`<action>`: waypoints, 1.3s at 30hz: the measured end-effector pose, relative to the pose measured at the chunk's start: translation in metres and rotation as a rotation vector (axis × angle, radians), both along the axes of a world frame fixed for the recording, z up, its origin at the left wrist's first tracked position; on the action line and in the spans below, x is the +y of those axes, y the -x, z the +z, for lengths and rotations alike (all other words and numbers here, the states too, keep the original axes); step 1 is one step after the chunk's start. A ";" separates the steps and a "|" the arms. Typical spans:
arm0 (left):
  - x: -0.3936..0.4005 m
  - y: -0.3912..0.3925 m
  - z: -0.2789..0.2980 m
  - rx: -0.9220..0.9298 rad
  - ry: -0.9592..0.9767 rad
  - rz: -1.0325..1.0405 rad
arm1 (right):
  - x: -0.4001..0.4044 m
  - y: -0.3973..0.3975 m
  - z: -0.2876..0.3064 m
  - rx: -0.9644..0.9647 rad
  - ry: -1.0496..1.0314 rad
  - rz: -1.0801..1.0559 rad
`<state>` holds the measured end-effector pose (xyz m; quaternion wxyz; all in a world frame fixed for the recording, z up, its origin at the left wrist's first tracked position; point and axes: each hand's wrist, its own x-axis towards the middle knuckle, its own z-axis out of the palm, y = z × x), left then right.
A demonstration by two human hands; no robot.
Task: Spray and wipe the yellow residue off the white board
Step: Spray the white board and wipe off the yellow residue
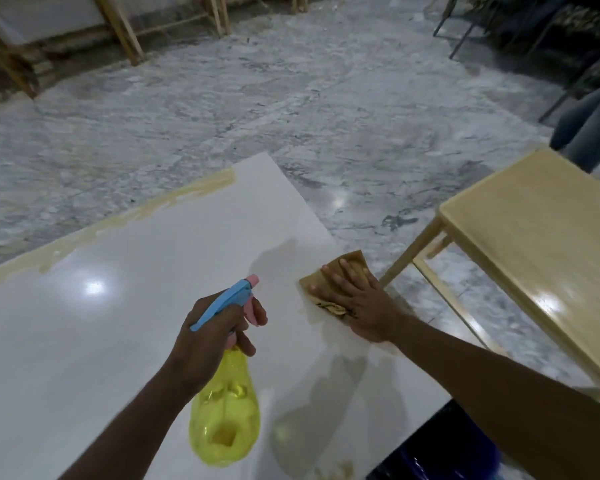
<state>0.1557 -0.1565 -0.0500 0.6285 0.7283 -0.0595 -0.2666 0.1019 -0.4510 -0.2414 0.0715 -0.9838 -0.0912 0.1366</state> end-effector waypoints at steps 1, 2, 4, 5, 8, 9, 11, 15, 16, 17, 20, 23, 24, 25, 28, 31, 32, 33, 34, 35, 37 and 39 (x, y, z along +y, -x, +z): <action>0.001 0.009 0.000 0.008 0.001 -0.011 | 0.000 0.017 0.001 0.003 0.001 -0.010; 0.001 0.015 -0.001 0.013 0.005 -0.021 | 0.001 0.029 0.002 0.008 0.011 -0.014; 0.001 0.030 -0.002 0.015 -0.005 -0.050 | -0.001 0.057 0.004 0.020 0.029 -0.038; 0.001 0.039 -0.003 0.015 -0.015 -0.063 | -0.001 0.072 0.005 0.030 0.021 -0.052; 0.001 0.059 -0.002 0.018 -0.017 -0.091 | -0.001 0.108 0.008 0.059 0.024 -0.080; 0.001 0.064 -0.002 0.025 -0.011 -0.100 | -0.001 0.120 0.008 0.059 0.033 -0.083; 0.003 0.076 0.000 0.029 -0.001 -0.130 | -0.001 0.148 0.009 0.073 0.036 -0.115; 0.012 0.099 0.000 0.038 0.020 -0.165 | 0.005 0.201 0.018 0.106 -0.008 -0.175; 0.015 0.104 0.000 0.038 0.025 -0.170 | 0.004 0.212 0.019 0.123 -0.028 -0.192; 0.019 0.110 0.001 0.037 0.028 -0.172 | 0.003 0.225 0.018 0.137 -0.047 -0.214; 0.035 0.126 0.004 0.014 0.038 -0.186 | 0.006 0.263 0.021 0.150 -0.158 -0.336; 0.051 0.137 0.007 0.015 0.034 -0.216 | 0.029 0.286 0.039 0.119 -0.658 -0.640; 0.059 0.142 0.009 0.019 0.035 -0.228 | 0.043 0.294 0.044 0.106 -0.864 -0.797; 0.067 0.147 0.009 0.024 0.032 -0.239 | 0.050 0.300 0.043 0.112 -0.985 -0.985; 0.091 0.161 0.016 0.039 0.029 -0.258 | 0.069 0.326 0.032 0.061 -1.076 -1.515; 0.115 0.171 0.022 0.044 0.026 -0.250 | 0.108 0.326 0.059 -0.090 -1.398 -1.782; 0.123 0.175 0.025 0.048 0.027 -0.243 | 0.122 0.322 0.067 -0.117 -1.499 -1.819; 0.132 0.179 0.029 0.053 0.027 -0.237 | 0.138 0.316 0.079 -0.124 -1.589 -1.816; 0.137 0.181 0.029 0.058 0.023 -0.232 | 0.149 0.308 0.086 -0.135 -1.667 -1.807; 0.142 0.184 0.031 0.064 0.018 -0.226 | 0.158 0.300 0.091 -0.150 -1.734 -1.787; 0.154 0.188 0.035 0.075 0.000 -0.215 | 0.182 0.277 0.108 -0.127 -1.857 -1.742; 0.166 0.189 0.035 0.082 -0.006 -0.194 | 0.207 0.252 0.129 -0.047 -1.969 -1.654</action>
